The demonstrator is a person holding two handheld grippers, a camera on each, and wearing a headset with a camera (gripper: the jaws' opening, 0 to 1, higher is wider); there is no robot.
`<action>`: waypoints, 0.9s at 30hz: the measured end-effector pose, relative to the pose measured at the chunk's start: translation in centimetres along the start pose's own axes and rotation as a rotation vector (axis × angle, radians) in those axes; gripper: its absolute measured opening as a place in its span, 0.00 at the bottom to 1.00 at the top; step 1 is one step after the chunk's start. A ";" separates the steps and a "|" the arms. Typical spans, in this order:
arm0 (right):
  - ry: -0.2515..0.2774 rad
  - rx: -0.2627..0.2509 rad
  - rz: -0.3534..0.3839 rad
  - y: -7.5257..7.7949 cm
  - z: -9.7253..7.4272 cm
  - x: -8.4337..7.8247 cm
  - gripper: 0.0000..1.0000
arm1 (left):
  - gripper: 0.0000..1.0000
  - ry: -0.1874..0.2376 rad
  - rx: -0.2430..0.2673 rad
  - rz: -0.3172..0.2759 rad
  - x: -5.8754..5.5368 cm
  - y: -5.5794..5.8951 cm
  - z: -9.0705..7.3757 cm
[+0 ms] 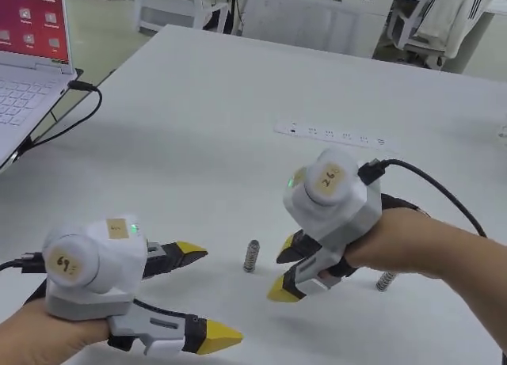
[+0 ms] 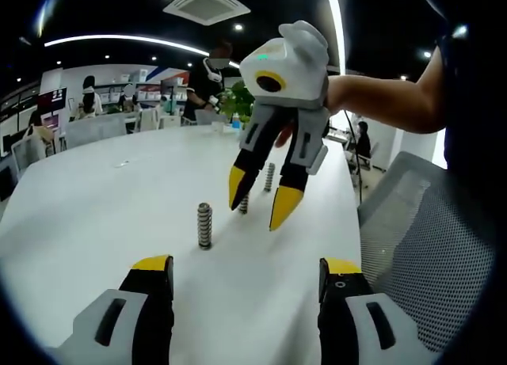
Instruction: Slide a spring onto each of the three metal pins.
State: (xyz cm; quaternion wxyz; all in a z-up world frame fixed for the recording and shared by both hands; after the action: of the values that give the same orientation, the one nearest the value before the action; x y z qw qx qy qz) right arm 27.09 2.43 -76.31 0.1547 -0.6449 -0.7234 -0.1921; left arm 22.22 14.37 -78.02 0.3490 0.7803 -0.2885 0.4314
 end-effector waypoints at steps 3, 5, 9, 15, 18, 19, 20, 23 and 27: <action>0.011 -0.007 0.008 -0.4 -0.1 -0.3 0.31 | 0.71 -0.001 -0.002 0.001 0.0 0.1 0.1; 0.022 -0.009 0.016 -0.7 -0.3 -0.4 0.31 | 0.71 -0.001 -0.003 0.001 0.0 0.1 0.1; 0.040 -0.016 0.031 -1.2 -0.5 -0.7 0.32 | 0.71 0.000 -0.001 -0.002 -0.1 0.1 0.0; 0.068 -0.030 0.055 -1.9 -0.8 -1.3 0.33 | 0.71 -0.001 0.001 -0.004 -0.1 0.2 -0.1; 0.079 -0.036 0.061 -2.3 -0.9 -1.5 0.34 | 0.71 -0.002 0.000 -0.005 -0.1 0.2 0.0; 0.086 -0.039 0.065 -2.4 -1.0 -1.6 0.35 | 0.71 -0.002 -0.001 -0.005 -0.1 0.3 0.0; 0.088 -0.040 0.066 -2.5 -1.0 -1.6 0.35 | 0.71 -0.002 -0.001 -0.005 -0.1 0.3 0.0; 0.099 -0.047 0.073 -2.8 -1.1 -1.9 0.37 | 0.71 -0.003 -0.003 -0.004 0.0 0.4 0.1; 0.110 -0.050 0.083 -3.3 -1.2 -2.1 0.38 | 0.71 -0.003 -0.004 -0.005 0.0 0.4 0.1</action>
State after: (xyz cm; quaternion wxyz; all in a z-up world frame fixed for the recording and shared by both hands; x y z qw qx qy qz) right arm 24.08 -0.33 -76.52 0.1857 -0.6664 -0.6815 -0.2387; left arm 21.97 14.00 -77.91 0.3512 0.7809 -0.2878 0.4290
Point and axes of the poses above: the centre of the closed fingertips' face, and the gripper's own axes: z roughly forward along the fingers, y roughly to its right, x roughly out of its top, the point moved 6 cm from there along -z, roughly backward along the fingers, and after that the axes turned 12 degrees about -z, right-handed, at the moved point
